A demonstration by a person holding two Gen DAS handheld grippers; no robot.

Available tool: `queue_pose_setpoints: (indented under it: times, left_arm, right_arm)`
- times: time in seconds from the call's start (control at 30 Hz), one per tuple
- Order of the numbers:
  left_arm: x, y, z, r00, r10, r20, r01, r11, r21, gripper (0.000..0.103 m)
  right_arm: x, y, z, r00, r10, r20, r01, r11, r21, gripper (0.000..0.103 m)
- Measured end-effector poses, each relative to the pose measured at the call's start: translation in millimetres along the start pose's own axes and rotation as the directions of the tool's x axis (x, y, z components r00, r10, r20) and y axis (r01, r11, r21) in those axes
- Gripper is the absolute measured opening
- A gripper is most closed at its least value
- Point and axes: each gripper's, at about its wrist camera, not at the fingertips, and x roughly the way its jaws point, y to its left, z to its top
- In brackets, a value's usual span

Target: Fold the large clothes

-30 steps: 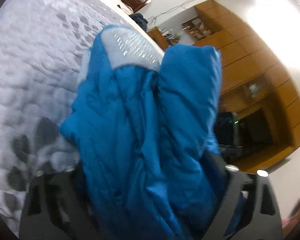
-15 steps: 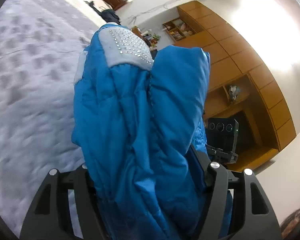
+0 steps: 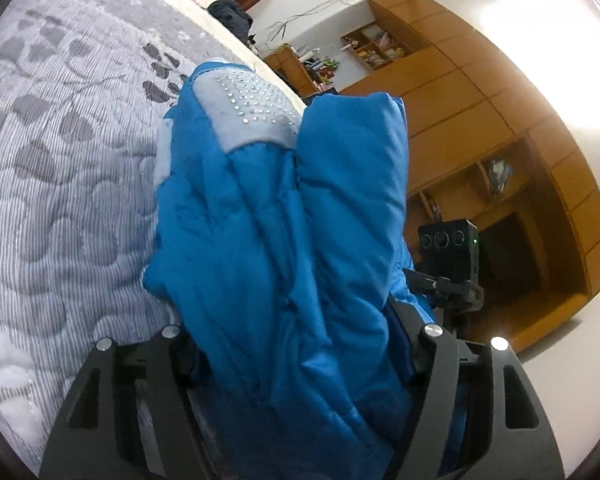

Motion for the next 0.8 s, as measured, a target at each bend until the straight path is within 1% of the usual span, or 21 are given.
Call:
queue_pose_setpoints:
  times: [0.07, 0.17, 0.23, 0.27, 0.33, 0.37, 0.43, 0.47, 0.5, 0.57, 0.6, 0.63, 0.7, 0.73, 0.77, 0.8]
  left_arm:
    - [3.8, -1.2, 6.1, 1.000, 0.011, 0.000, -0.011, 1.000, 0.008, 0.072]
    - [6.9, -8.8, 10.9, 0.999, 0.041, -0.006, -0.041, 0.999, 0.002, 0.077]
    - [3.1, -16.1, 15.4, 0.998, 0.064, -0.005, -0.064, 0.998, 0.003, 0.078]
    - [-1.8, -20.1, 14.8, 0.996, 0.088, -0.004, -0.088, 0.996, 0.007, 0.078]
    - [-15.3, -25.8, 14.6, 0.993, 0.121, 0.010, -0.121, 0.993, 0.010, 0.078]
    - [-23.5, -30.7, 13.7, 0.989, 0.145, 0.022, -0.145, 0.989, 0.017, 0.078]
    - [-39.7, -40.5, 14.3, 0.982, 0.179, 0.063, -0.181, 0.983, 0.031, 0.079]
    - [-52.1, -49.1, 10.9, 0.975, 0.196, 0.103, -0.201, 0.979, 0.042, 0.079]
    - [-63.5, -54.4, 8.2, 0.975, 0.188, 0.122, -0.195, 0.979, 0.051, 0.079]
    - [-76.8, -67.9, 3.6, 0.976, 0.169, 0.137, -0.178, 0.983, 0.055, 0.080]
    - [-82.9, -78.2, -0.1, 0.982, 0.129, 0.138, -0.138, 0.989, 0.060, 0.080]
    - [-85.0, -88.1, -3.3, 0.987, 0.099, 0.129, -0.108, 0.992, 0.065, 0.081]
    - [-83.7, -104.5, -10.4, 0.992, 0.075, 0.100, -0.083, 0.993, 0.081, 0.082]
    - [-80.7, -110.6, -13.4, 0.994, 0.074, 0.083, -0.081, 0.993, 0.090, 0.083]
    - [-73.8, -115.9, -14.9, 0.994, 0.097, 0.052, -0.102, 0.990, 0.094, 0.083]
    - [-68.5, -117.3, -15.3, 0.994, 0.106, 0.034, -0.108, 0.990, 0.091, 0.083]
  right_arm:
    - [-0.7, -3.6, -3.9, 1.000, -0.006, 0.007, 0.006, 1.000, -0.001, 0.074]
    - [-7.5, -8.7, -11.0, 0.999, -0.031, 0.015, 0.031, 0.999, 0.018, 0.081]
    - [-16.3, -4.8, -14.7, 0.995, -0.093, 0.029, 0.093, 0.996, 0.003, 0.085]
    - [-20.2, -1.5, -16.1, 0.991, -0.129, 0.036, 0.129, 0.992, -0.006, 0.086]
    - [-31.9, 10.4, -22.1, 0.976, -0.211, 0.061, 0.213, 0.977, -0.025, 0.086]
    - [-39.7, 18.5, -26.7, 0.962, -0.263, 0.079, 0.266, 0.963, -0.036, 0.086]
    - [-50.9, 35.2, -36.2, 0.943, -0.313, 0.112, 0.321, 0.945, -0.060, 0.087]
    - [-55.1, 45.7, -42.3, 0.937, -0.326, 0.122, 0.337, 0.938, -0.077, 0.087]
    - [-58.6, 53.2, -47.8, 0.936, -0.327, 0.129, 0.339, 0.936, -0.093, 0.087]
    - [-59.6, 74.7, -59.1, 0.936, -0.326, 0.134, 0.342, 0.931, -0.127, 0.087]
    - [-59.8, 79.8, -62.5, 0.934, -0.331, 0.134, 0.348, 0.928, -0.132, 0.088]
    - [-56.4, 89.2, -60.8, 0.932, -0.338, 0.134, 0.355, 0.925, -0.134, 0.089]
    - [-56.9, 92.7, -67.7, 0.931, -0.338, 0.135, 0.355, 0.926, -0.128, 0.089]
    - [-57.5, 92.5, -69.7, 0.933, -0.334, 0.135, 0.350, 0.929, -0.123, 0.089]
    - [-55.7, 91.2, -69.8, 0.934, -0.332, 0.134, 0.347, 0.930, -0.117, 0.089]
    - [-58.1, 89.2, -72.0, 0.935, -0.329, 0.134, 0.344, 0.932, -0.109, 0.089]
